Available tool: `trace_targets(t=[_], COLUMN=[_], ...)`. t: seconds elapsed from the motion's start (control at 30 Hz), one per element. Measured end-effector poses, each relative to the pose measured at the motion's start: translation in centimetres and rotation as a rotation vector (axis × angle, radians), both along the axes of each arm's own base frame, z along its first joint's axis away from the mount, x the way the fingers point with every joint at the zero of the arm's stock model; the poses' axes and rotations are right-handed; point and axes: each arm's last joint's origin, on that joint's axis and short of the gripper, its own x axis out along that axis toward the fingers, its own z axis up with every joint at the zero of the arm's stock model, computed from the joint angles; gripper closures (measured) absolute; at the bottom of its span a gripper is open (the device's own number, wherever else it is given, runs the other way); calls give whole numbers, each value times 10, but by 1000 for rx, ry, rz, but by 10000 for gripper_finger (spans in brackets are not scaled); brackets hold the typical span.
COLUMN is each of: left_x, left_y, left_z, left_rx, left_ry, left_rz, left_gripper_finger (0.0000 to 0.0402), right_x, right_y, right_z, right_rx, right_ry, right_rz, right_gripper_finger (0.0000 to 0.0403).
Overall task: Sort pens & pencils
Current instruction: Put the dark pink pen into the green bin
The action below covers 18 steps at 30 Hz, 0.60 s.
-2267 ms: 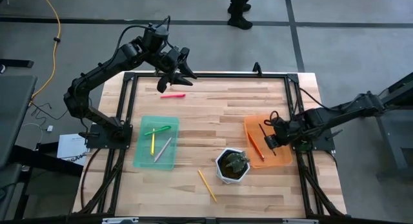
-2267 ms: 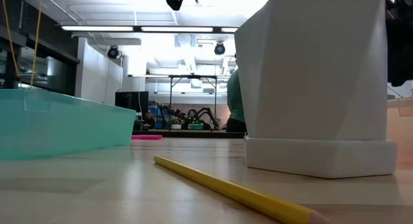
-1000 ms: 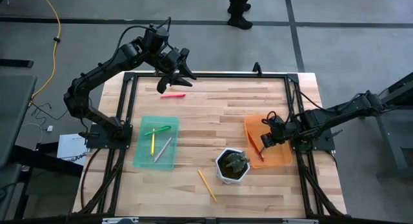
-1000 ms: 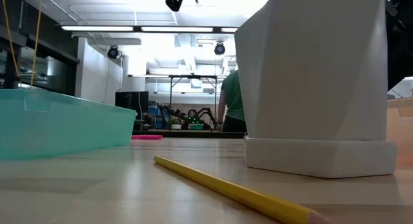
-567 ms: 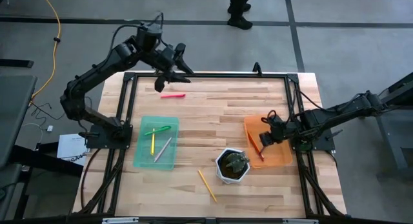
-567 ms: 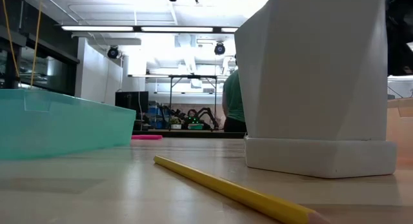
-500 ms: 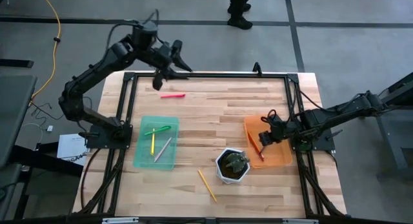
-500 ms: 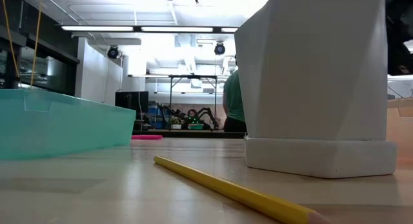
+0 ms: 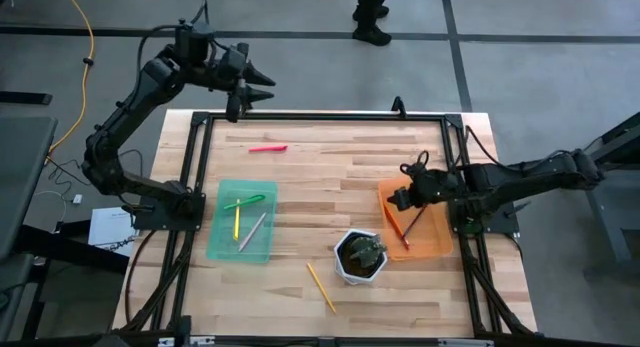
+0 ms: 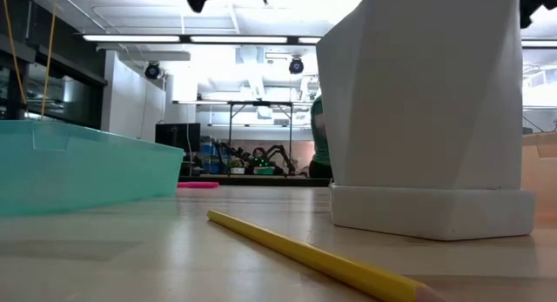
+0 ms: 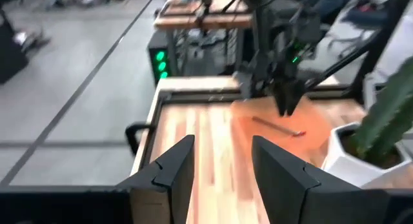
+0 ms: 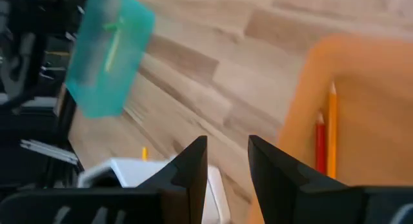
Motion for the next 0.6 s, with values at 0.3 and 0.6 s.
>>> trace_targets(t=[0.3,0.6], left_x=[-9,-11], left_y=[-3,-5], left_z=[-12,-28], left_rx=[-6,-42], left_ry=[135,212], left_rz=[33,-2], left_gripper_finger=[261,261], right_x=[0,1], right_y=[-27,-60], right_z=[17,35], right_rx=[-115,-226], right_ry=[-152,-326], right_rz=[-67,-97], right_gripper_finger=[299,299])
